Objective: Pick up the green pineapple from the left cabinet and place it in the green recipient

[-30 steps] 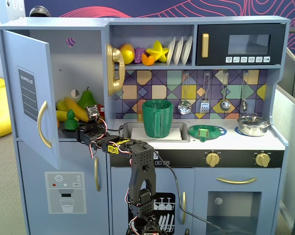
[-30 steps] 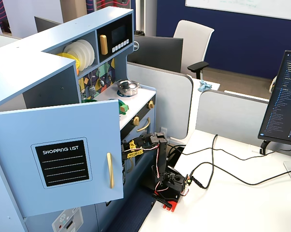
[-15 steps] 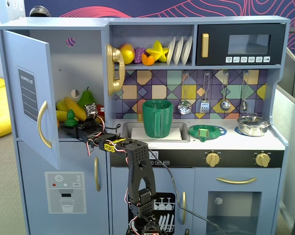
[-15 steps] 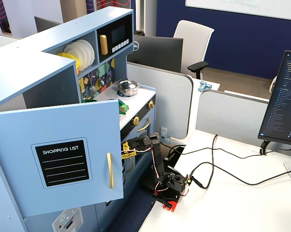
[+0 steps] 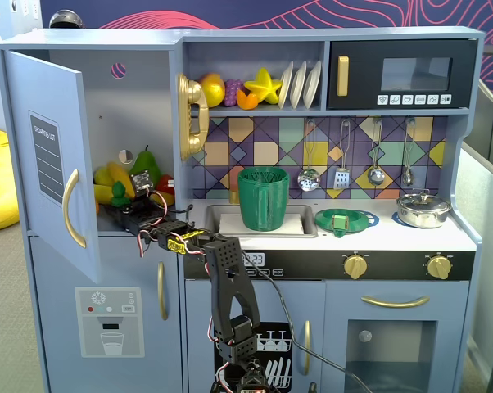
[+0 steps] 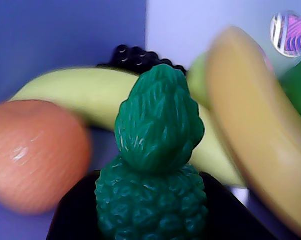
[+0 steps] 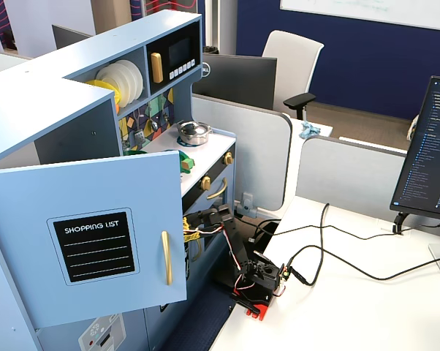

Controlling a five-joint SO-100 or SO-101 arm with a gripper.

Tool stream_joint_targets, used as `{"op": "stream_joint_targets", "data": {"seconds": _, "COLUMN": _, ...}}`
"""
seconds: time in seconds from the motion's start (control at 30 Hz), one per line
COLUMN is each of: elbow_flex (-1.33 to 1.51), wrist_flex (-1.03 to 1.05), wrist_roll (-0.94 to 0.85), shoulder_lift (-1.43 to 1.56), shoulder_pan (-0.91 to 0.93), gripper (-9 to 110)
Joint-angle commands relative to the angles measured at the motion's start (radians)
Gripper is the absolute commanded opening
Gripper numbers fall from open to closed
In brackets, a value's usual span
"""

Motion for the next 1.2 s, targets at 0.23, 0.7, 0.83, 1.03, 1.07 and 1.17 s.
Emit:
{"op": "stream_joint_targets", "data": {"seconds": 0.23, "elbow_flex": 0.644, "wrist_flex": 0.092, "wrist_roll": -0.222, "shoulder_lift": 0.917, "shoulder_pan": -0.032, "gripper": 0}}
{"op": "stream_joint_targets", "data": {"seconds": 0.7, "elbow_flex": 0.641, "wrist_flex": 0.719, "wrist_roll": -0.199, "shoulder_lift": 1.606, "shoulder_pan": 0.244, "gripper": 0}}
{"op": "stream_joint_targets", "data": {"seconds": 0.83, "elbow_flex": 0.512, "wrist_flex": 0.736, "wrist_roll": -0.114, "shoulder_lift": 1.482, "shoulder_pan": 0.477, "gripper": 0}}
{"op": "stream_joint_targets", "data": {"seconds": 1.03, "elbow_flex": 0.364, "wrist_flex": 0.607, "wrist_roll": -0.041, "shoulder_lift": 1.180, "shoulder_pan": 0.646, "gripper": 0}}
{"op": "stream_joint_targets", "data": {"seconds": 1.07, "elbow_flex": 0.344, "wrist_flex": 0.575, "wrist_roll": -0.038, "shoulder_lift": 1.131, "shoulder_pan": 0.660, "gripper": 0}}
{"op": "stream_joint_targets", "data": {"seconds": 1.17, "elbow_flex": 0.270, "wrist_flex": 0.466, "wrist_roll": -0.012, "shoulder_lift": 0.974, "shoulder_pan": 0.701, "gripper": 0}}
